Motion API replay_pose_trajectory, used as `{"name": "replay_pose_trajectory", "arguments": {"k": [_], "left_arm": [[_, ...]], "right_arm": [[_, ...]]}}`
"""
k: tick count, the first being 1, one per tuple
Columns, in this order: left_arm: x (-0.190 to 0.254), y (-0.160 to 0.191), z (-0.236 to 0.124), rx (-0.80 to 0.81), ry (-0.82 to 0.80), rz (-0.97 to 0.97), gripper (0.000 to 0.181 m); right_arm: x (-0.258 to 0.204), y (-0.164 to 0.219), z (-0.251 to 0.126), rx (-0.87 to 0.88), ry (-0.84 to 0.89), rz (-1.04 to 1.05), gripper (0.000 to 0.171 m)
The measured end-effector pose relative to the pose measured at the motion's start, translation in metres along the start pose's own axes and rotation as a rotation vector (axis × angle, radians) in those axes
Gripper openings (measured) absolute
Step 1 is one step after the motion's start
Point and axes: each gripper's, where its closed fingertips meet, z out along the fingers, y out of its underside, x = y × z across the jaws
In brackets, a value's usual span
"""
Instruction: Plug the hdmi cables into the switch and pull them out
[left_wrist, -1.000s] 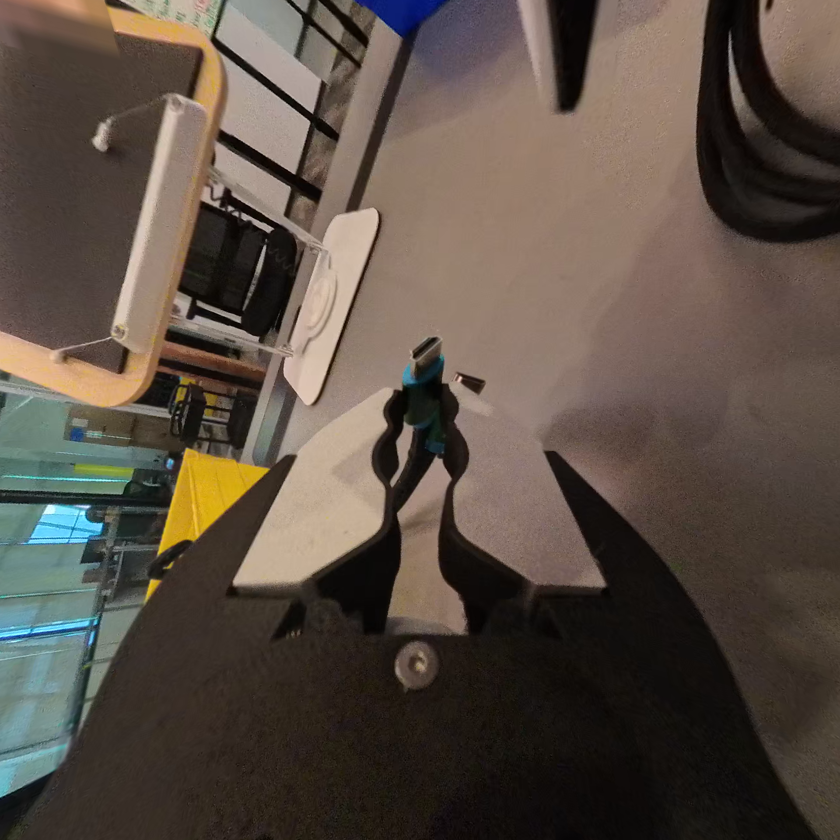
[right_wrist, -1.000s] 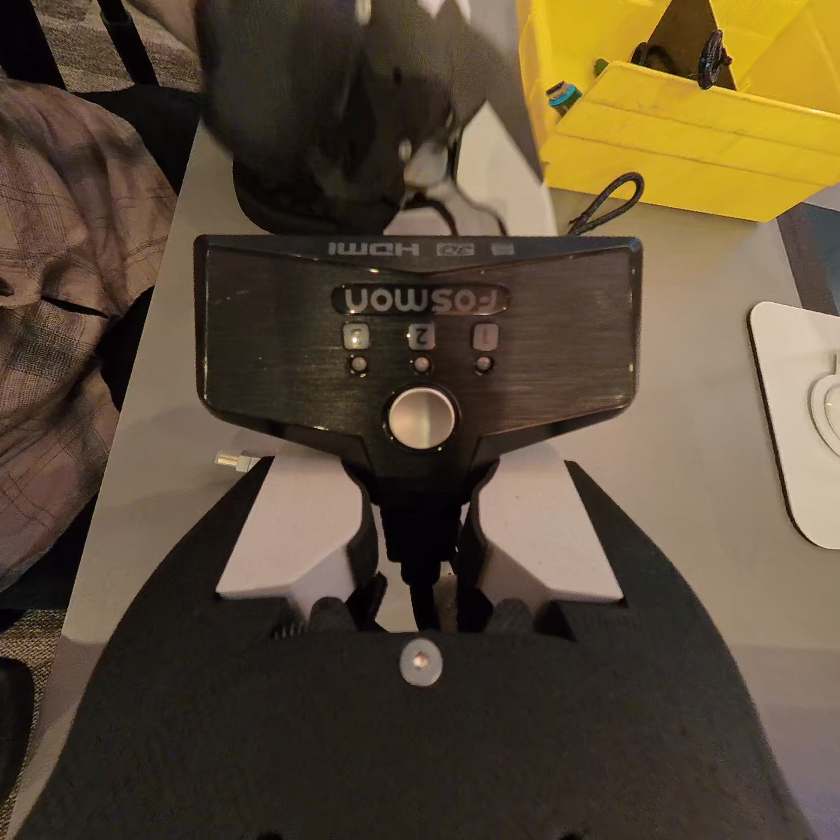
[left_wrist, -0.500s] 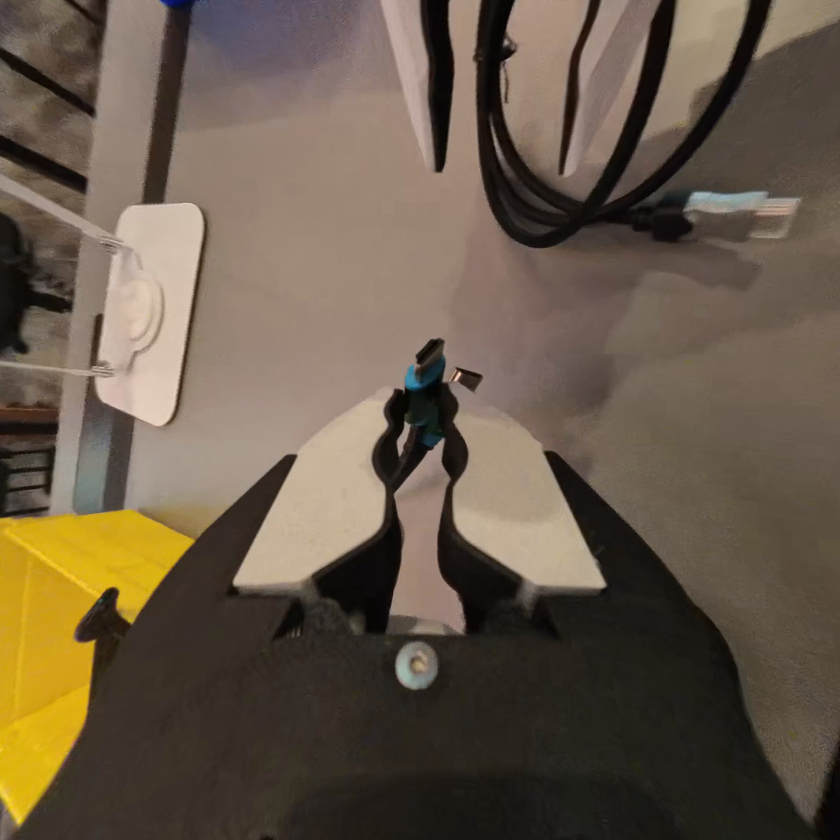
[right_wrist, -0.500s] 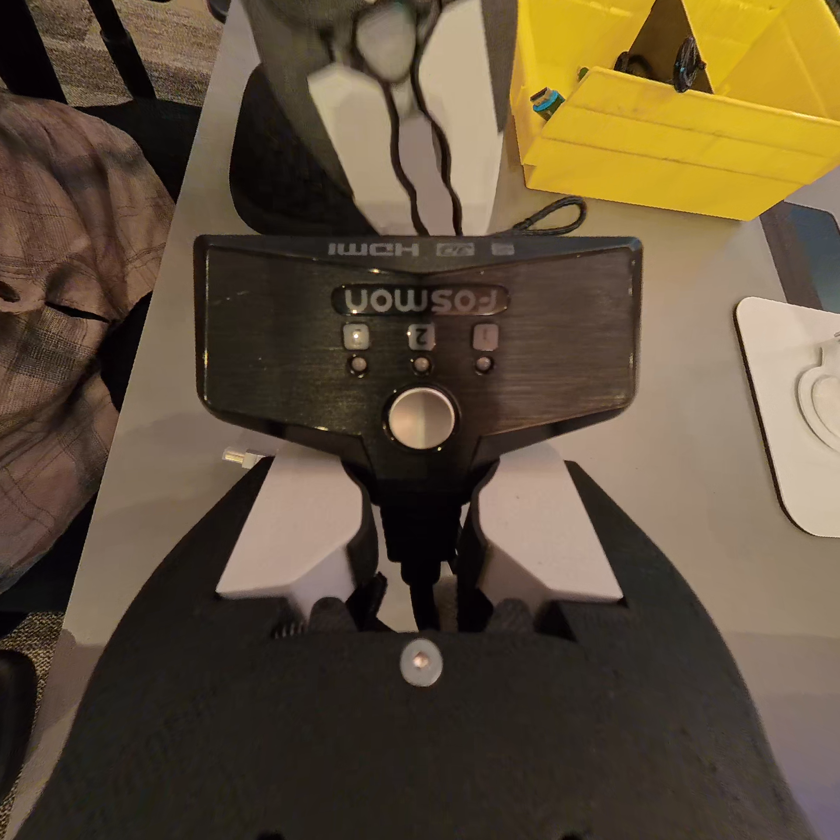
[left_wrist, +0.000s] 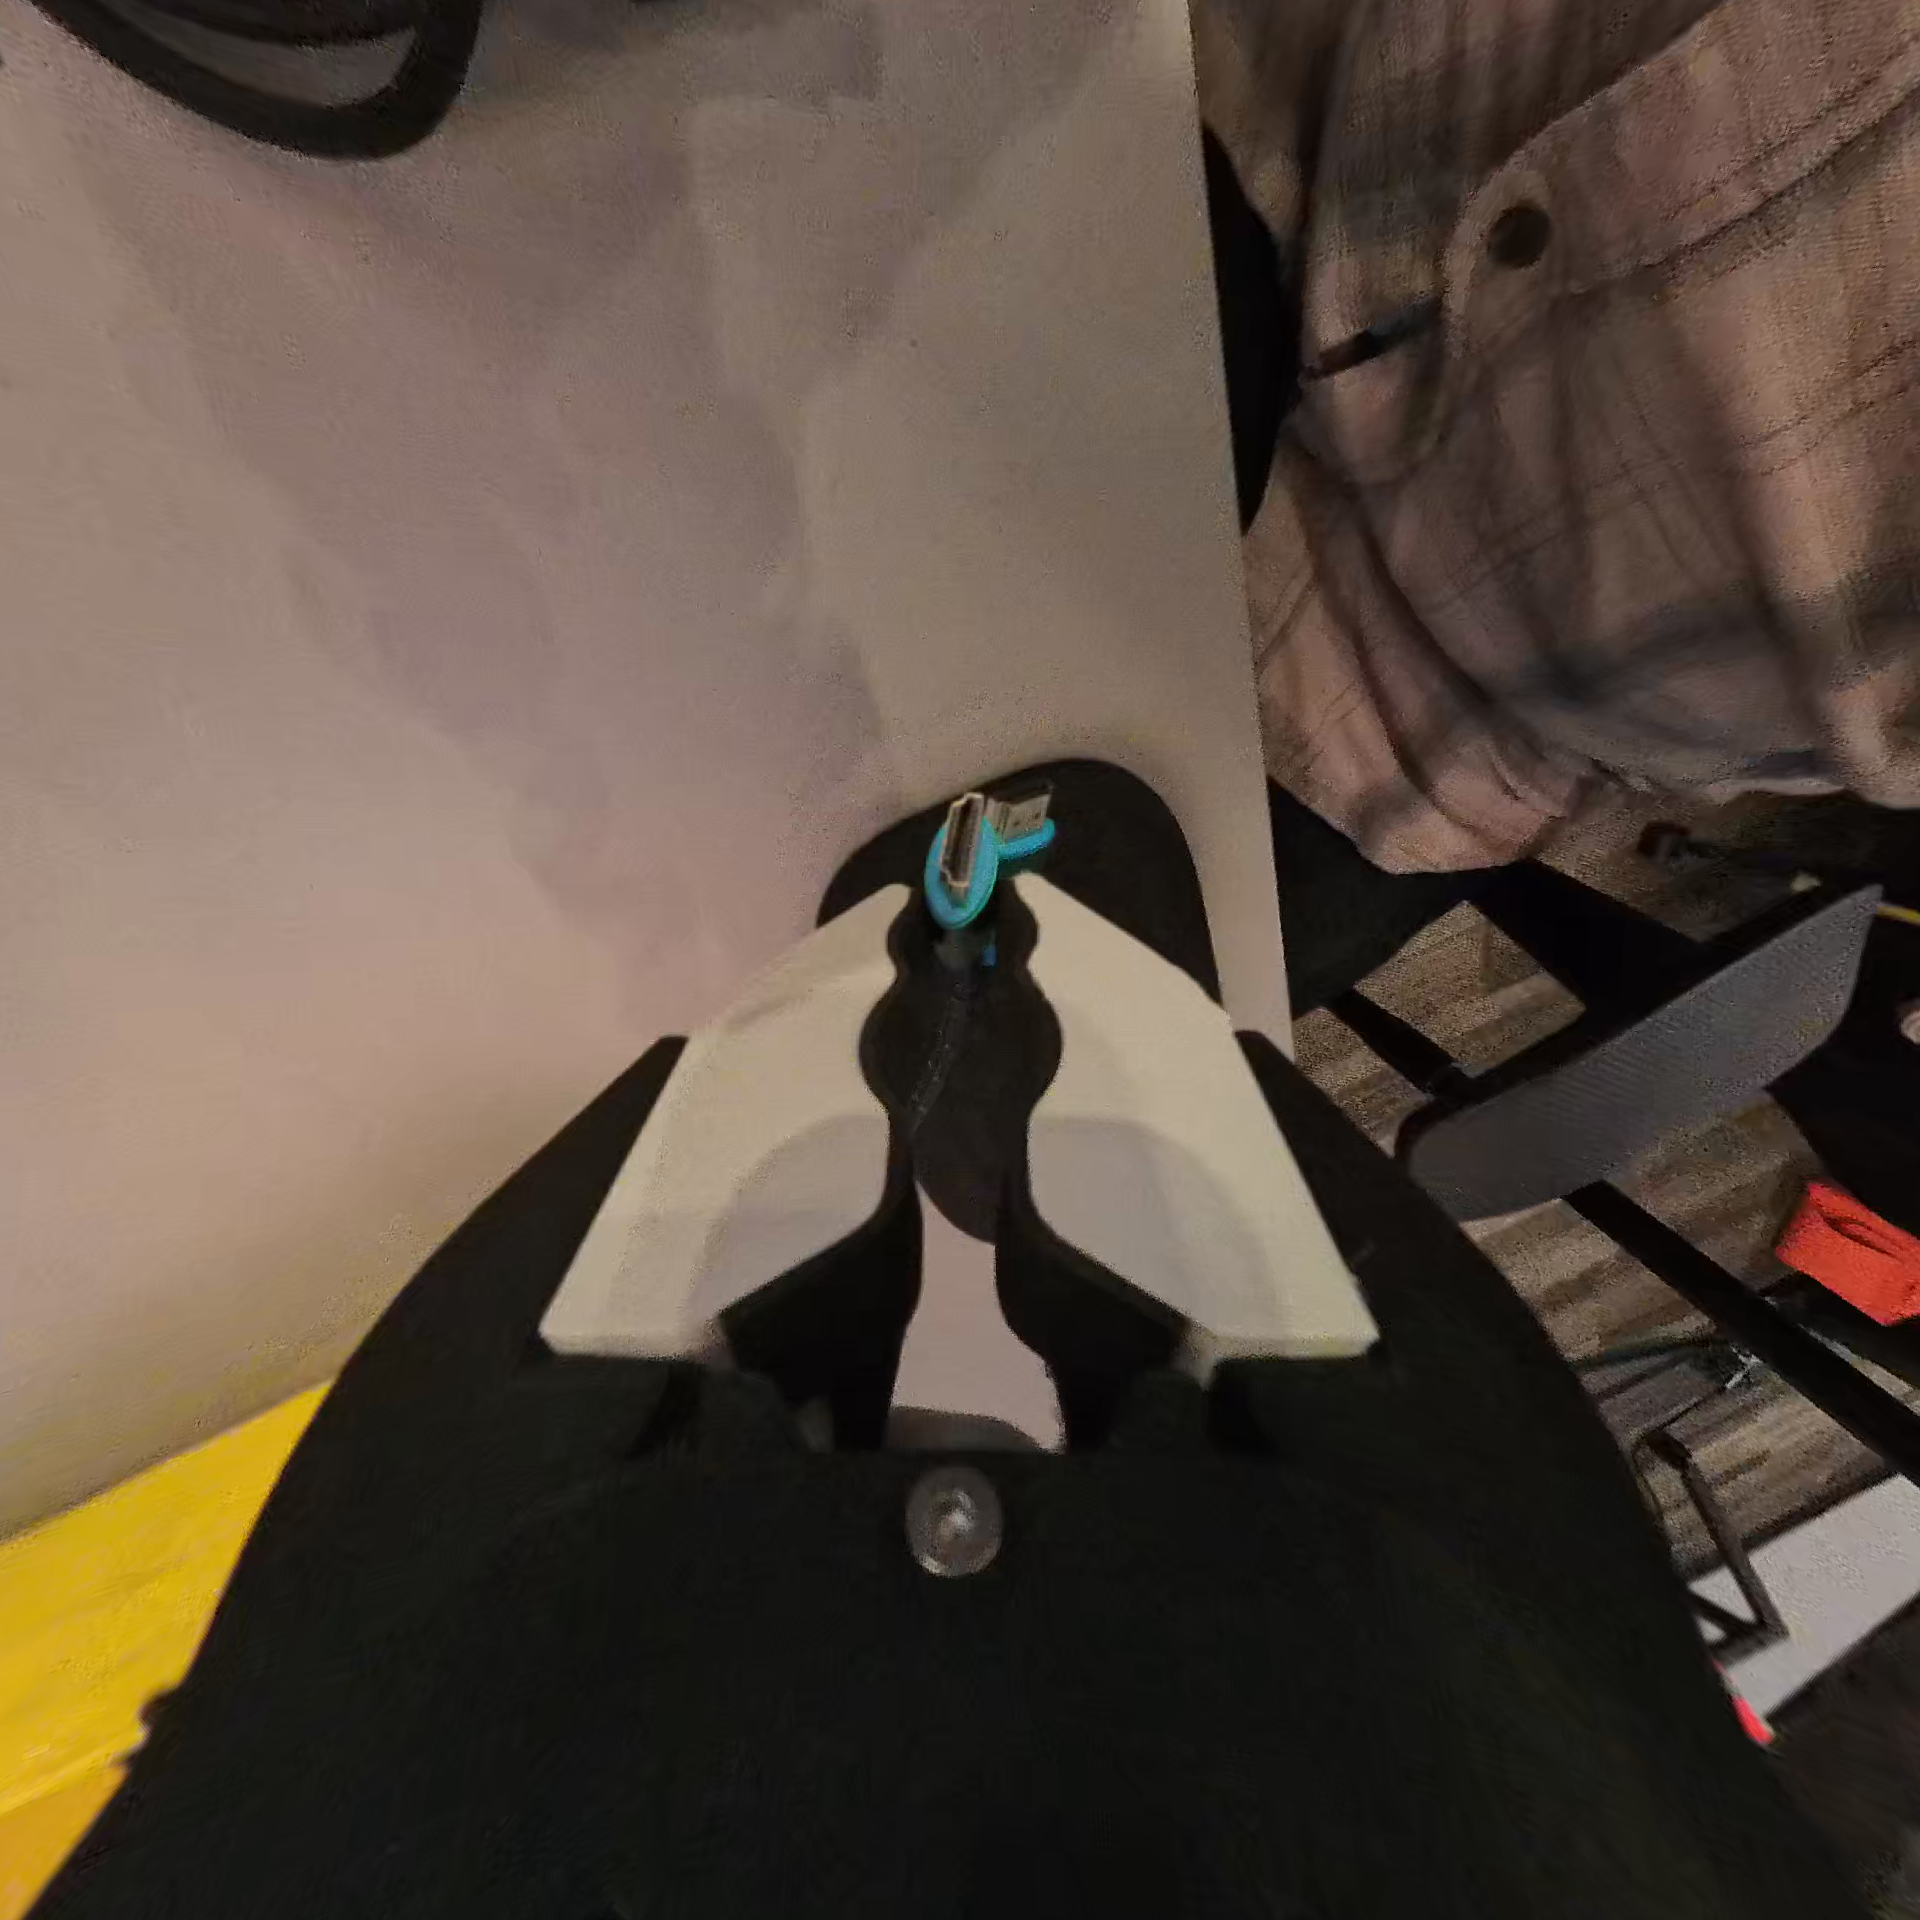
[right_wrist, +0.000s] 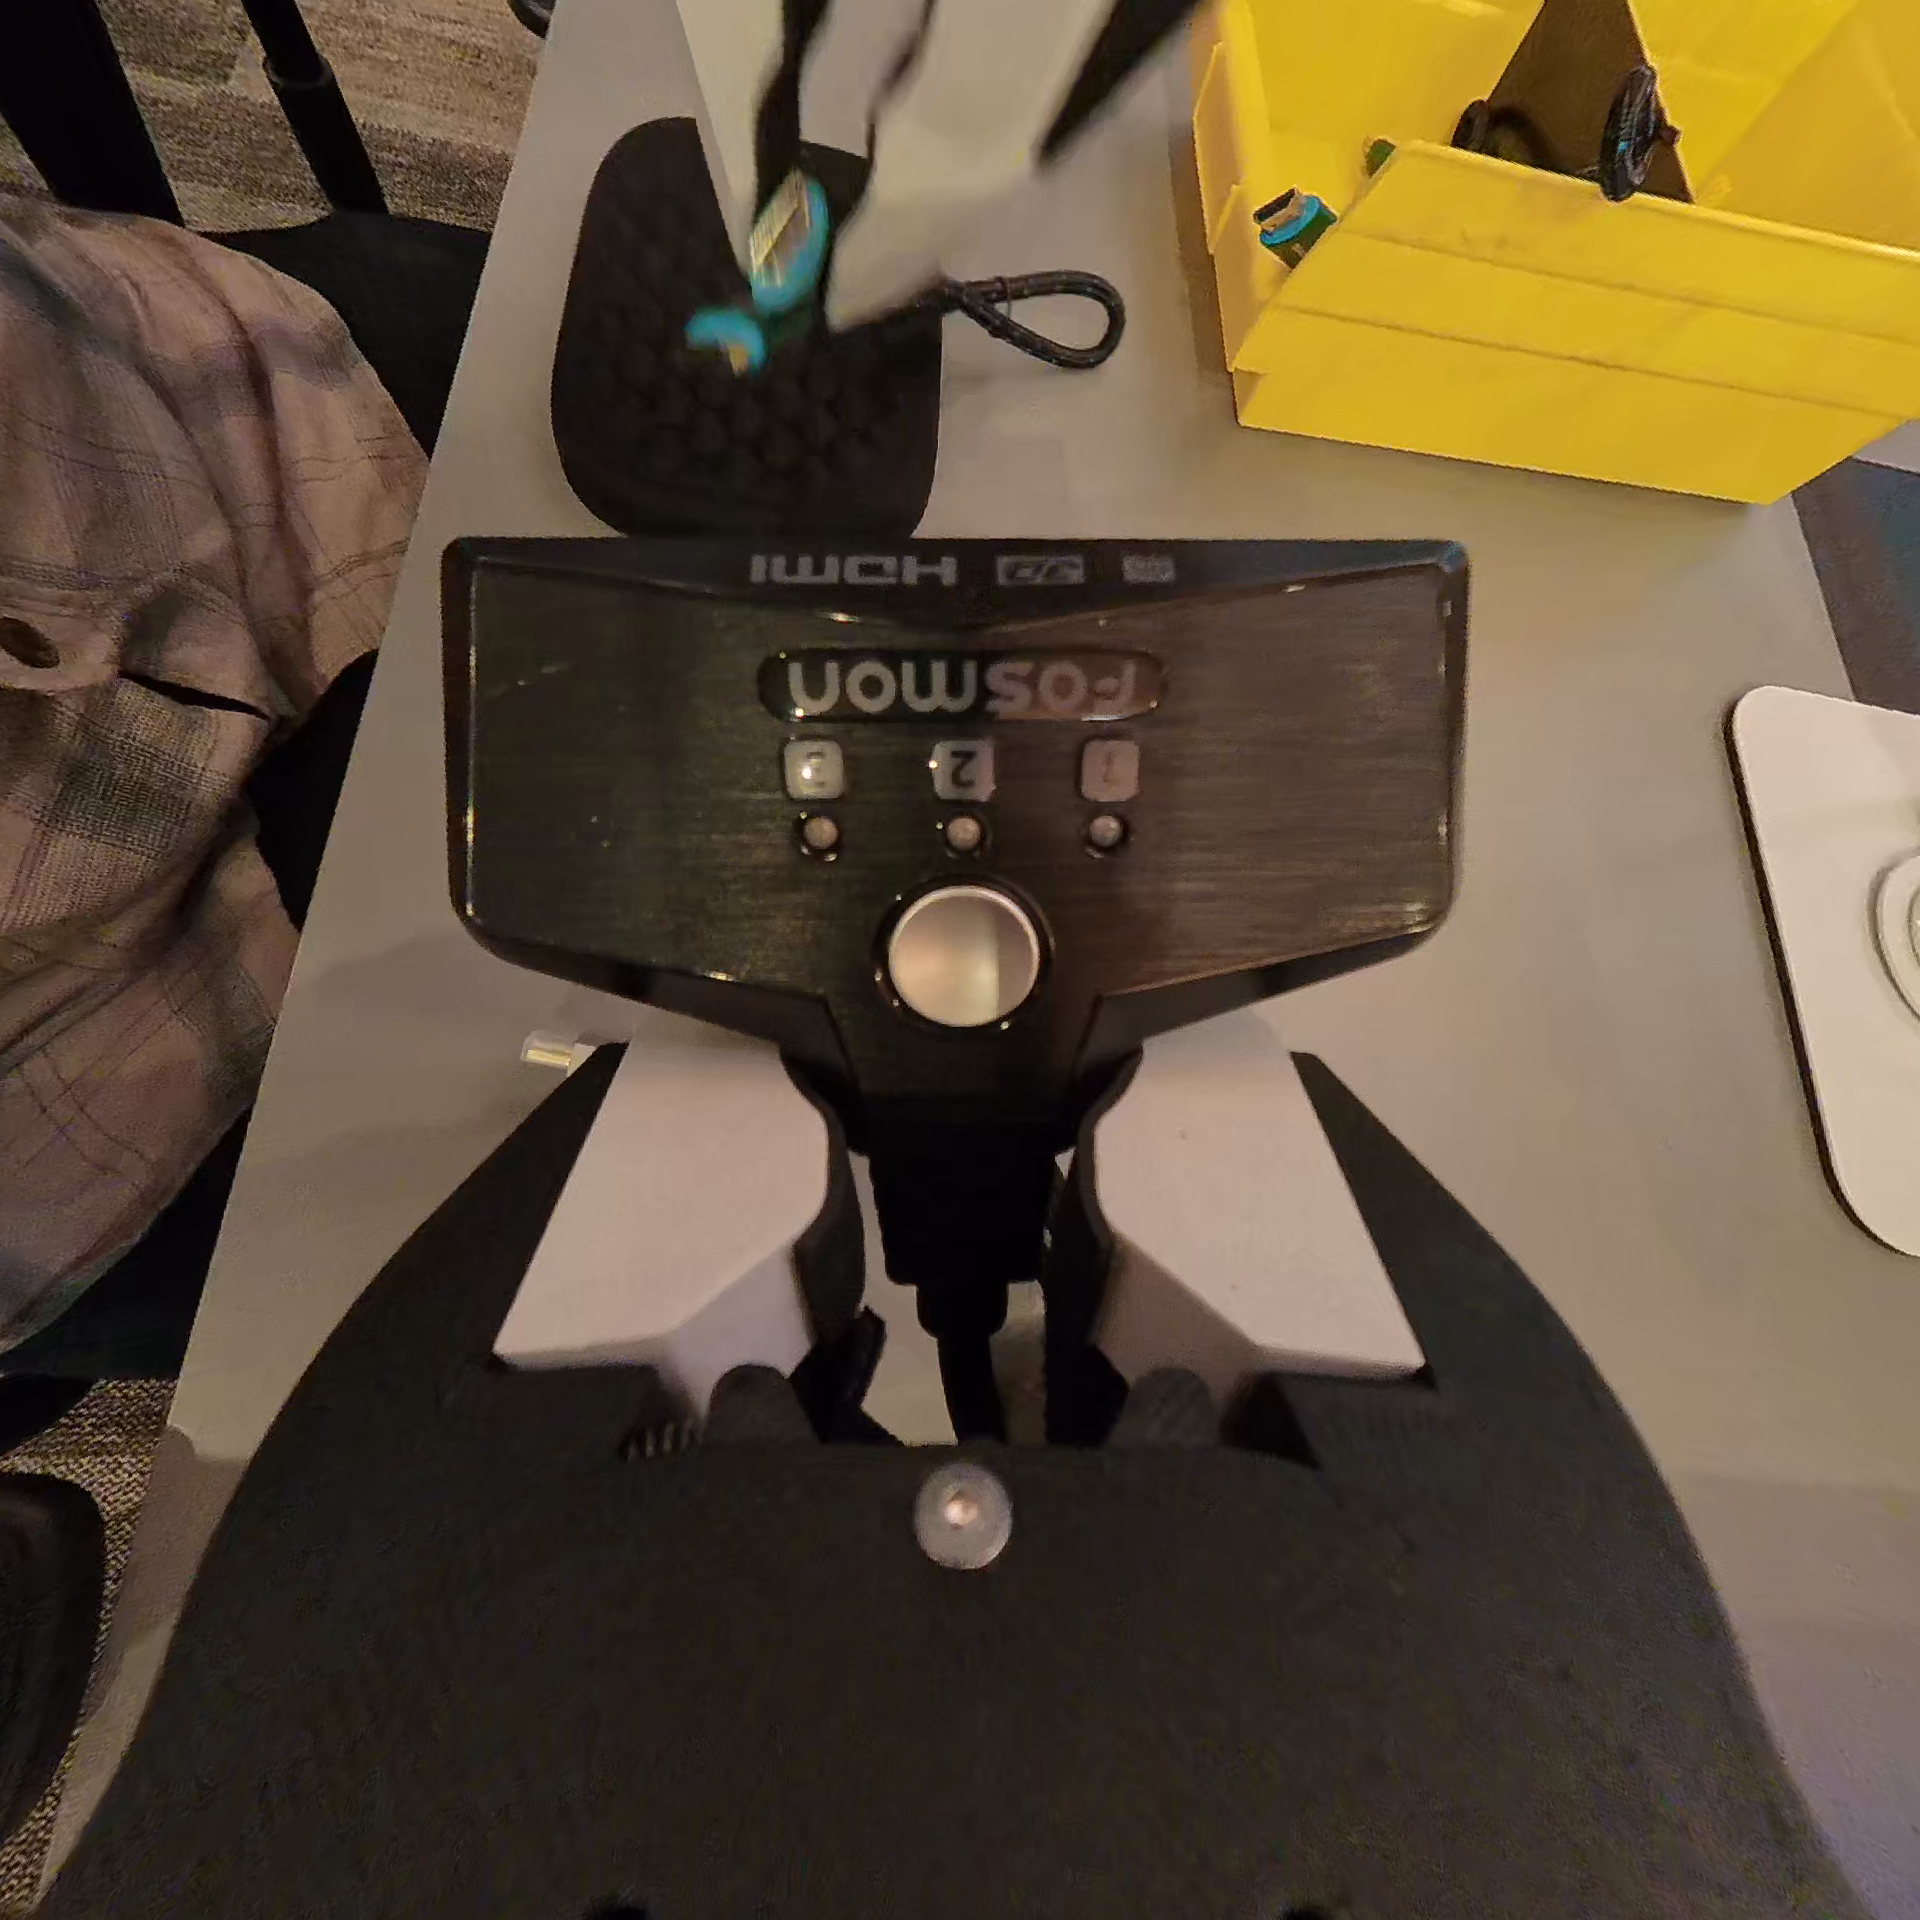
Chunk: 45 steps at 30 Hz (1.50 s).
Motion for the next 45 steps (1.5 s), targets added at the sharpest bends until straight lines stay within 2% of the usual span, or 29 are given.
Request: {"name": "replay_pose_trajectory", "arguments": {"k": [4, 8, 12, 15, 18, 22, 24, 26, 30, 33, 37, 39, 42, 45], "left_arm": [[-0.036, -0.019, 0.042, 0.015, 0.060, 0.044, 0.012], [-0.090, -0.026, 0.069, 0.093, -0.121, 0.026, 0.020], [-0.113, -0.030, 0.055, 0.252, -0.302, 0.003, 0.036], [-0.109, -0.025, 0.031, 0.327, -0.489, 0.040, 0.039], [-0.089, -0.012, 0.033, 0.248, -0.673, 0.171, 0.045], [-0.077, -0.001, 0.063, 0.063, -0.876, 0.373, 0.058], [-0.085, -0.007, 0.060, 0.064, -1.019, 0.444, 0.055], [-0.093, -0.009, 0.060, 0.035, -1.081, 0.483, 0.045], [-0.107, -0.014, 0.067, 0.002, -1.086, 0.490, 0.016], [-0.118, -0.018, 0.066, -0.016, -1.121, 0.456, 0.012], [-0.121, -0.019, 0.063, 0.029, -1.066, 0.358, 0.011], [-0.115, -0.018, 0.062, 0.083, -0.973, 0.259, 0.012], [-0.098, -0.032, 0.046, 0.292, -0.806, 0.105, 0.011], [-0.067, -0.036, 0.050, 0.418, -0.412, -0.053, 0.012]], "right_arm": [[0.001, 0.002, -0.004, 0.010, 0.003, 0.010, 0.037], [0.004, 0.012, -0.008, 0.016, 0.008, 0.036, 0.037], [0.007, 0.017, -0.009, 0.027, 0.010, 0.052, 0.037], [0.008, 0.018, -0.011, 0.043, 0.010, 0.063, 0.037], [0.010, 0.020, -0.012, 0.050, 0.013, 0.073, 0.037], [0.011, 0.021, -0.010, 0.041, 0.017, 0.076, 0.037], [0.010, 0.020, -0.008, 0.031, 0.018, 0.071, 0.037], [0.009, 0.019, -0.006, 0.018, 0.019, 0.065, 0.037], [0.008, 0.015, -0.005, 0.007, 0.022, 0.052, 0.037], [0.007, 0.015, -0.006, 0.007, 0.025, 0.050, 0.037], [0.008, 0.017, -0.008, 0.016, 0.026, 0.056, 0.037], [0.009, 0.017, -0.010, 0.024, 0.026, 0.058, 0.037], [0.010, 0.017, -0.011, 0.036, 0.026, 0.061, 0.037], [0.010, 0.018, -0.012, 0.042, 0.022, 0.066, 0.037]]}}
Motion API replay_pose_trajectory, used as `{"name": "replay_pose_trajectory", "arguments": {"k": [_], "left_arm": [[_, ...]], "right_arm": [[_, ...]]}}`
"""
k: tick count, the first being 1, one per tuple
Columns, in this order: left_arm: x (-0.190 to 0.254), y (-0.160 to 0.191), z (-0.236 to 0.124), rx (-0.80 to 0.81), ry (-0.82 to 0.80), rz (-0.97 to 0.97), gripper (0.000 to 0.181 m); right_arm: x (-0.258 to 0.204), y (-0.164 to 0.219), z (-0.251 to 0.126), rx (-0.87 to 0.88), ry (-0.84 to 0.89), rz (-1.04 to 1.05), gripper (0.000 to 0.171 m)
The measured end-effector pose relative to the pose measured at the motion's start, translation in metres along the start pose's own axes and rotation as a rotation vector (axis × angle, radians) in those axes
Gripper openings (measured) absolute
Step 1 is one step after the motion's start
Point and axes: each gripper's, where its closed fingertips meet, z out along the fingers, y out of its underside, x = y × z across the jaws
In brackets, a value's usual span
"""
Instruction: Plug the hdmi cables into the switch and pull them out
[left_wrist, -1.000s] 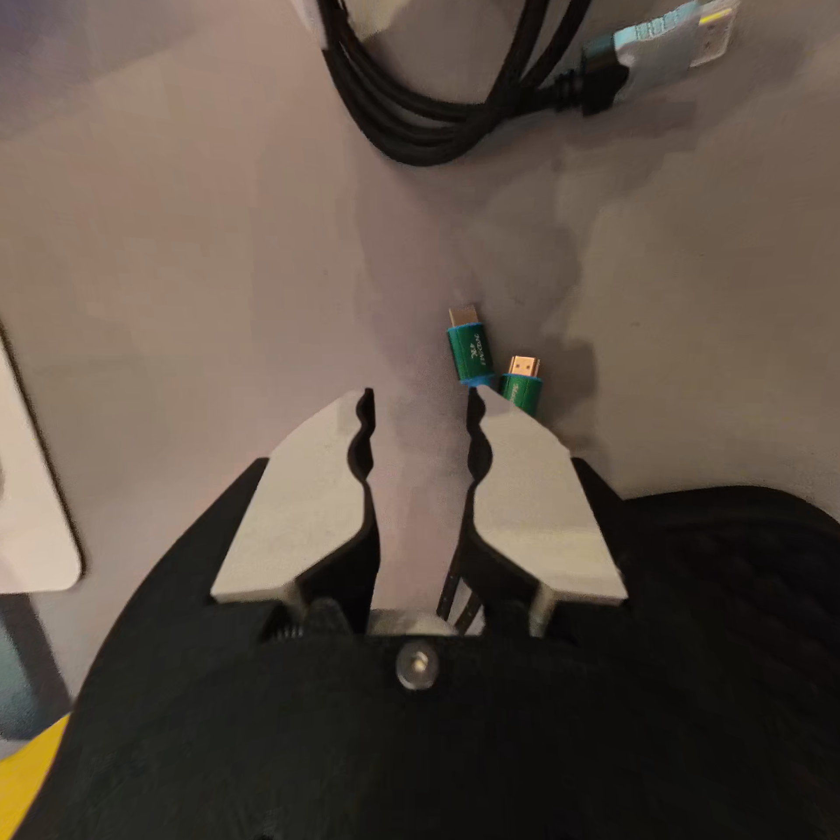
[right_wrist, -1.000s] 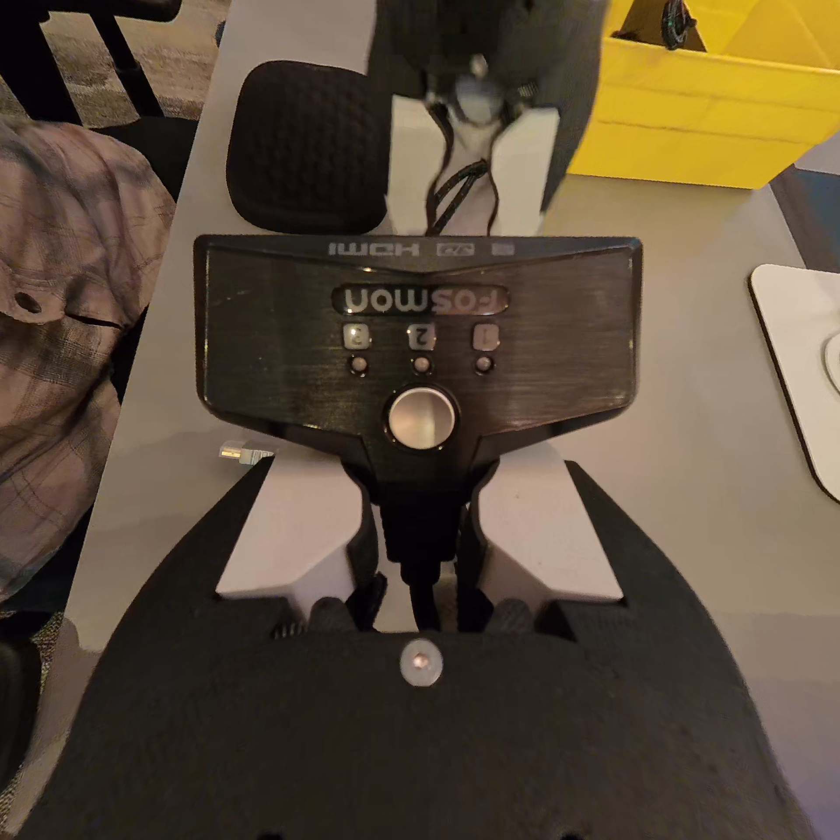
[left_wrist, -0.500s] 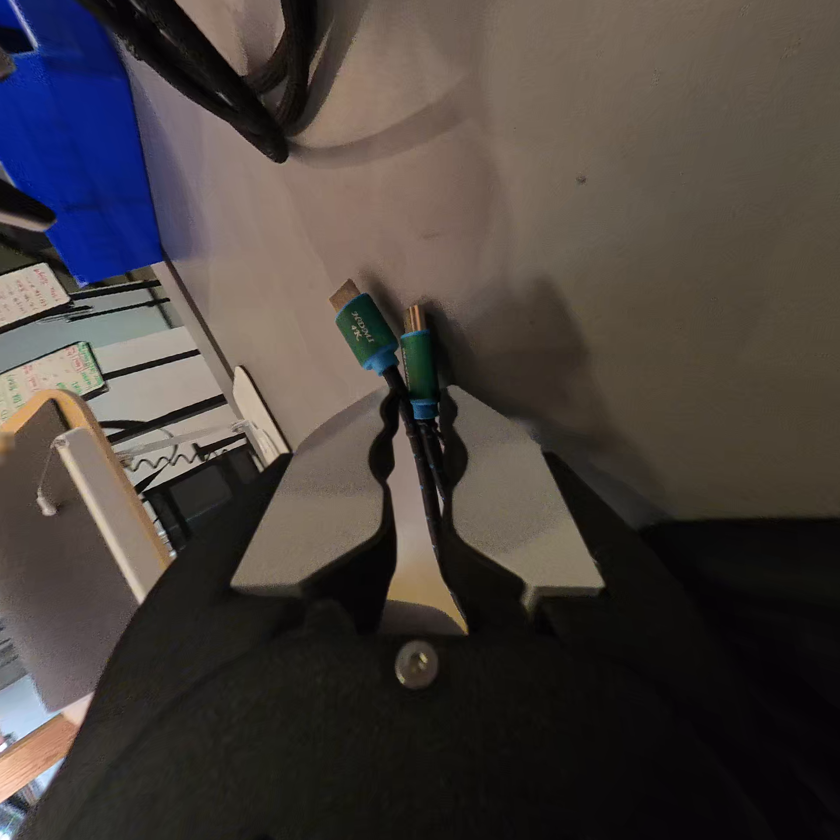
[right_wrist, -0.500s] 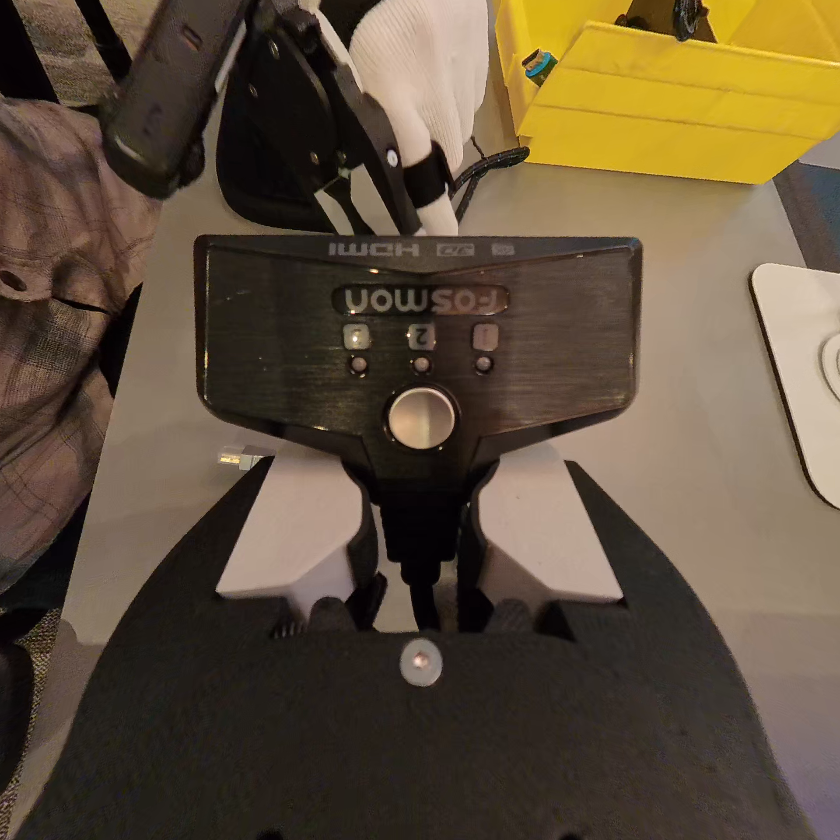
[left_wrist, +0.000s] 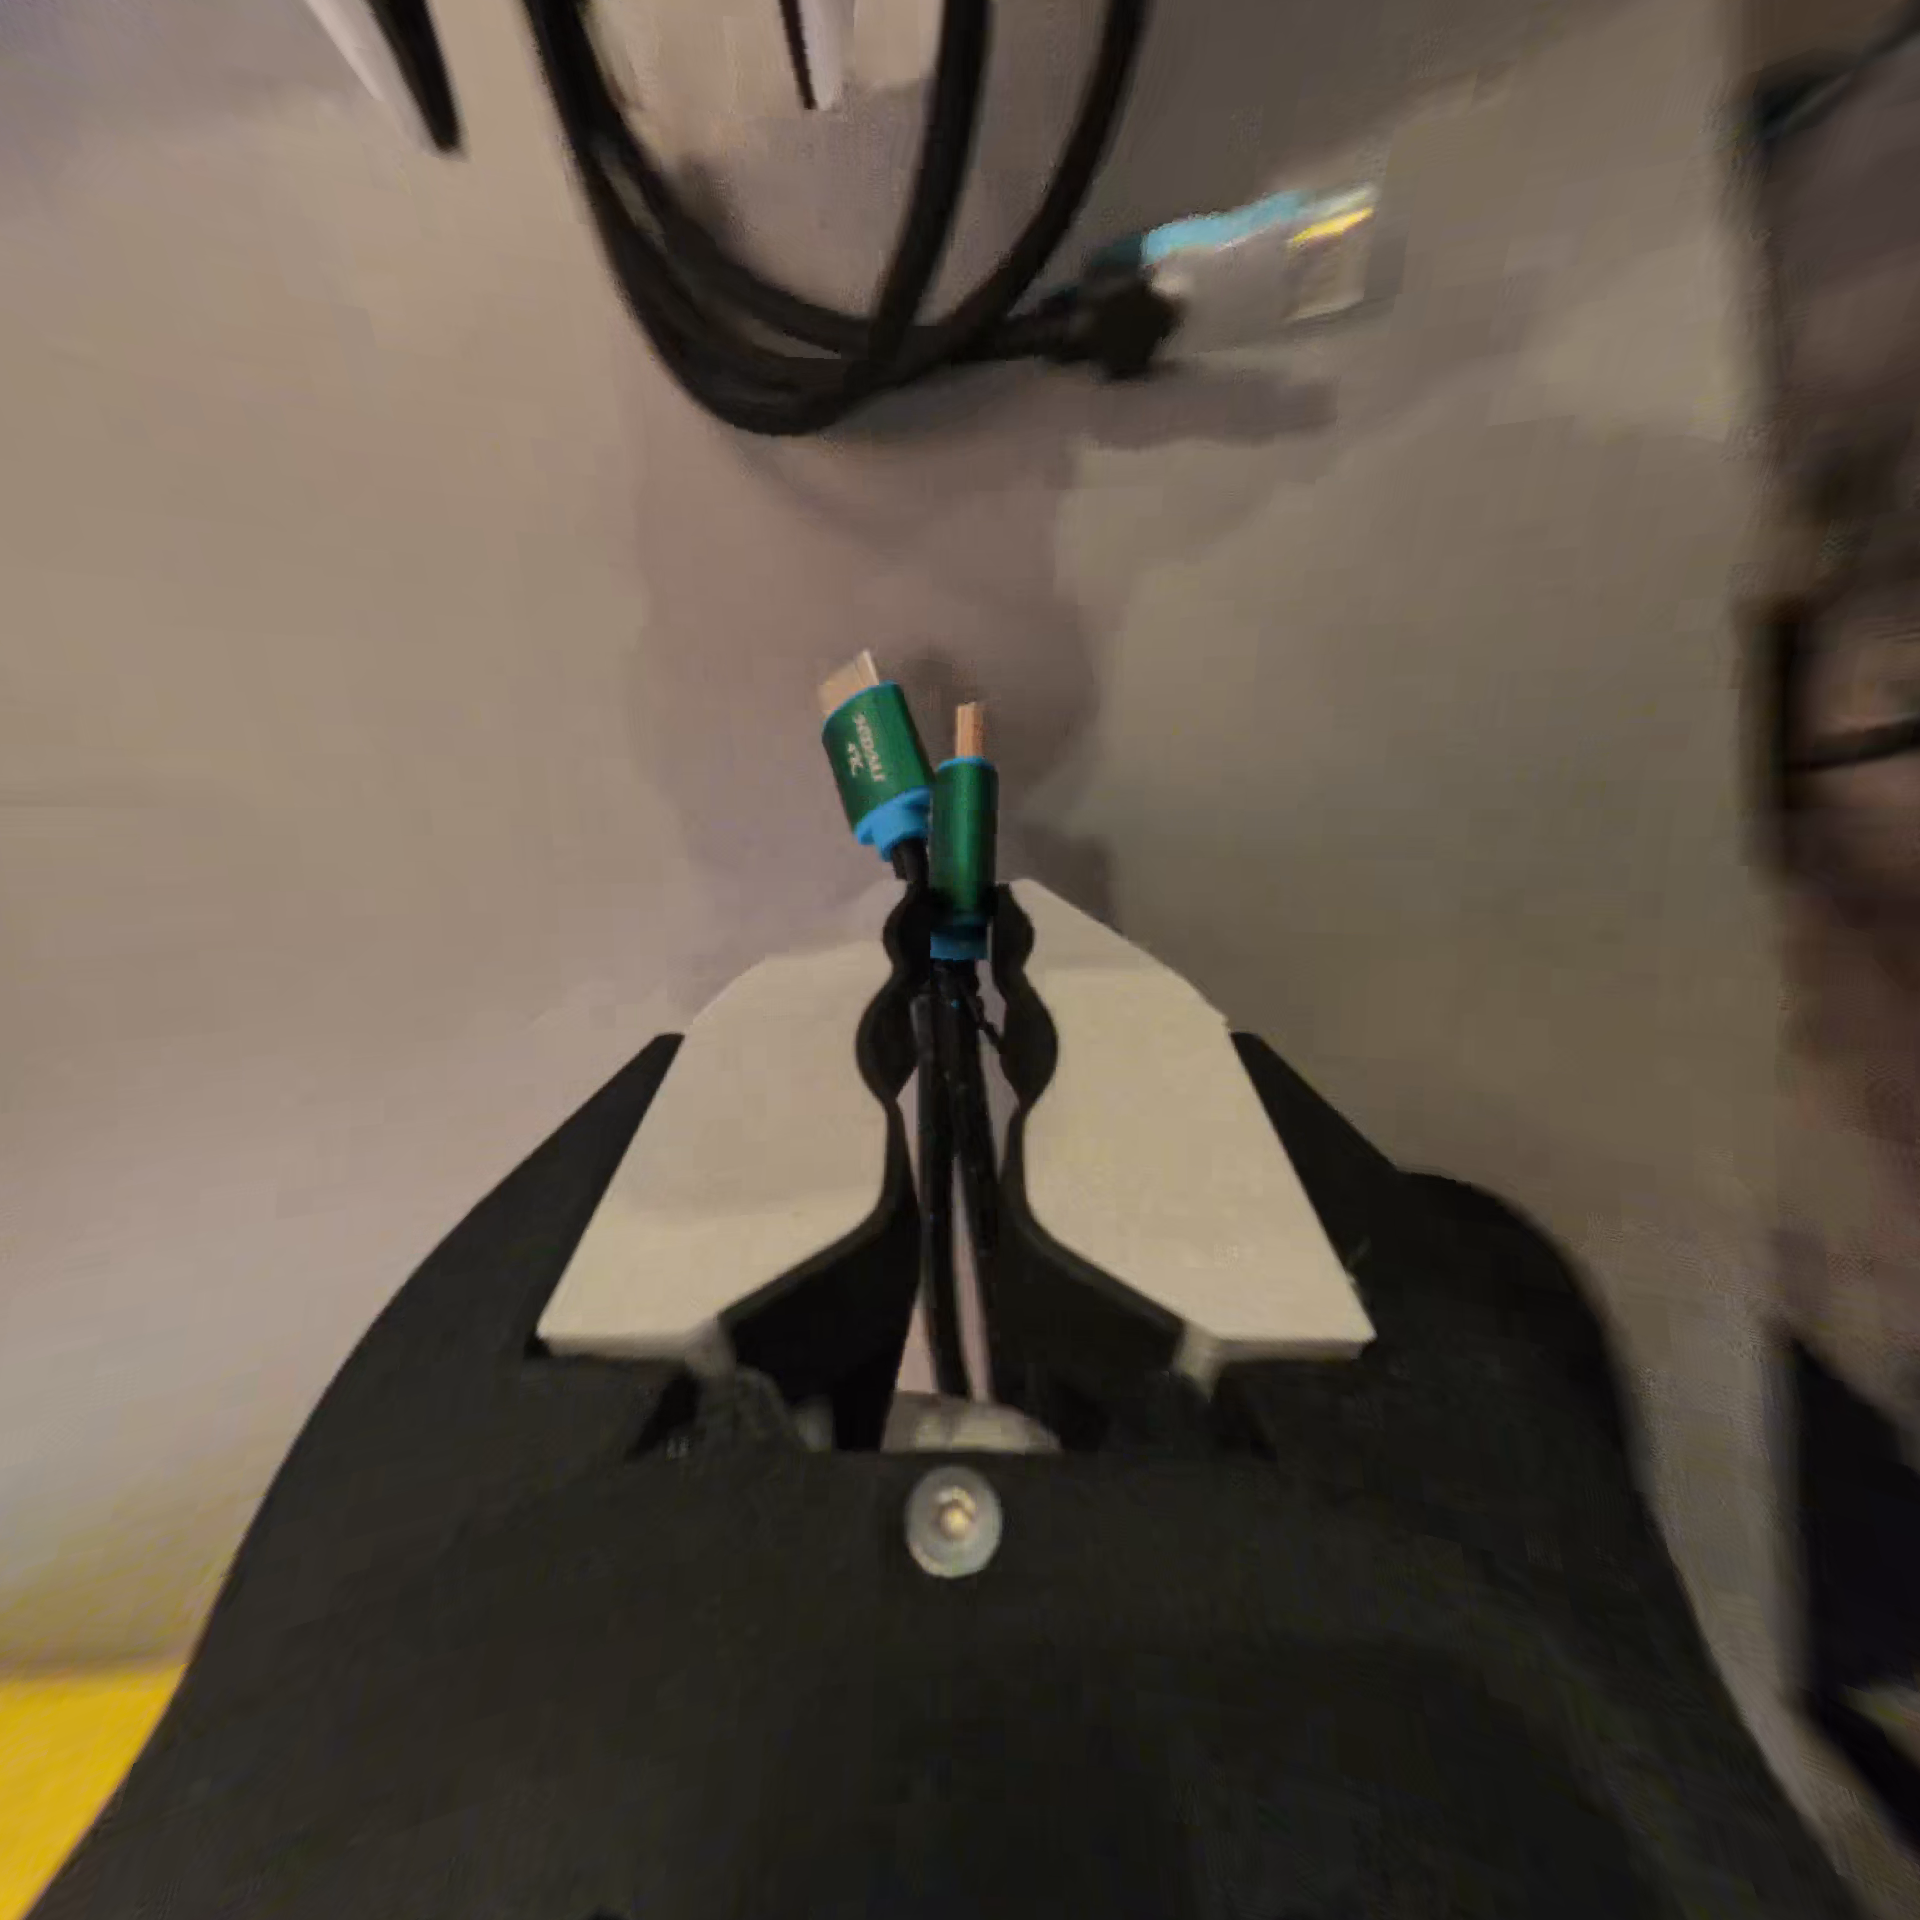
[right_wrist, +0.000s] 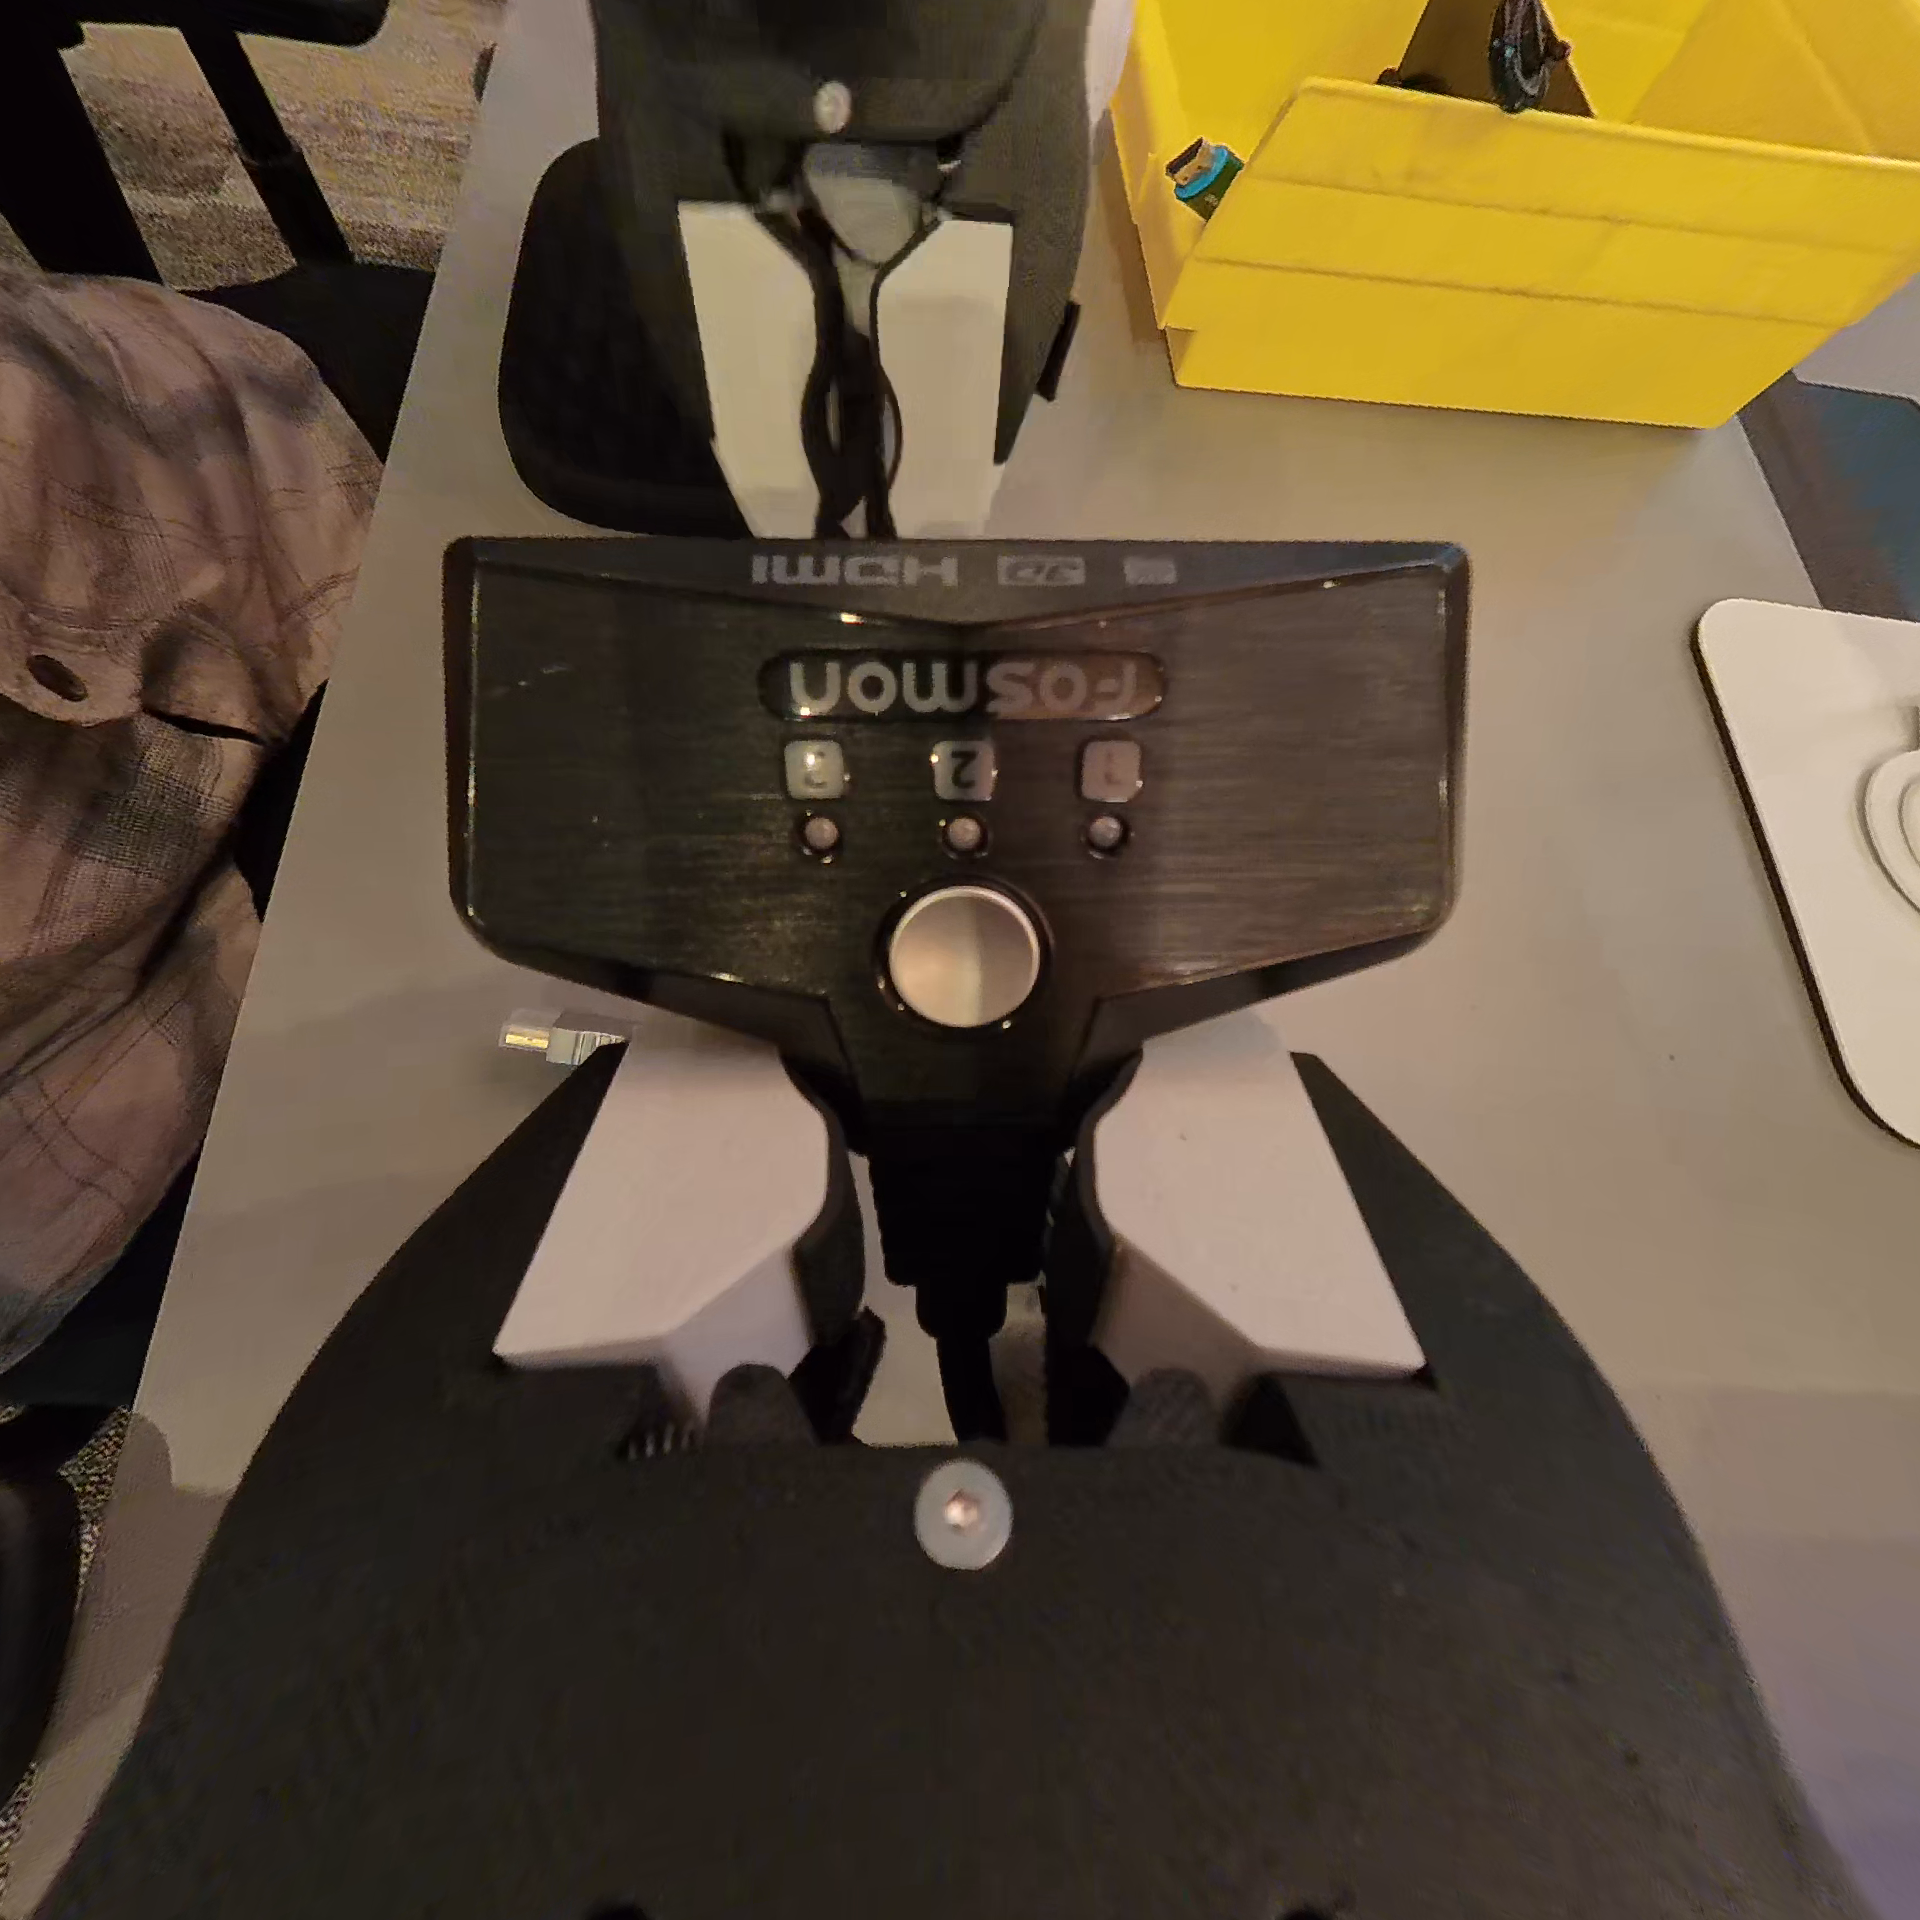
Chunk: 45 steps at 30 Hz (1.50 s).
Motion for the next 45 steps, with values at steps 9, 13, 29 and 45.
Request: {"name": "replay_pose_trajectory", "arguments": {"k": [9, 13, 29, 45], "left_arm": [[-0.014, 0.015, 0.009, 0.101, 0.095, -0.211, 0.012], [-0.020, 0.028, 0.014, -0.005, -0.038, -0.090, 0.027], [-0.039, -0.014, 0.002, 0.012, -0.479, 0.217, 0.037], [-0.066, 0.012, 0.027, -0.085, -0.534, 0.120, 0.013]], "right_arm": [[-0.001, -0.002, -0.001, 0.001, 0.001, -0.001, 0.037], [-0.001, -0.001, 0.000, 0.000, -0.003, 0.001, 0.037], [0.000, 0.000, 0.002, 0.002, -0.002, 0.001, 0.037], [0.002, -0.003, -0.003, 0.016, 0.009, -0.002, 0.037]]}}
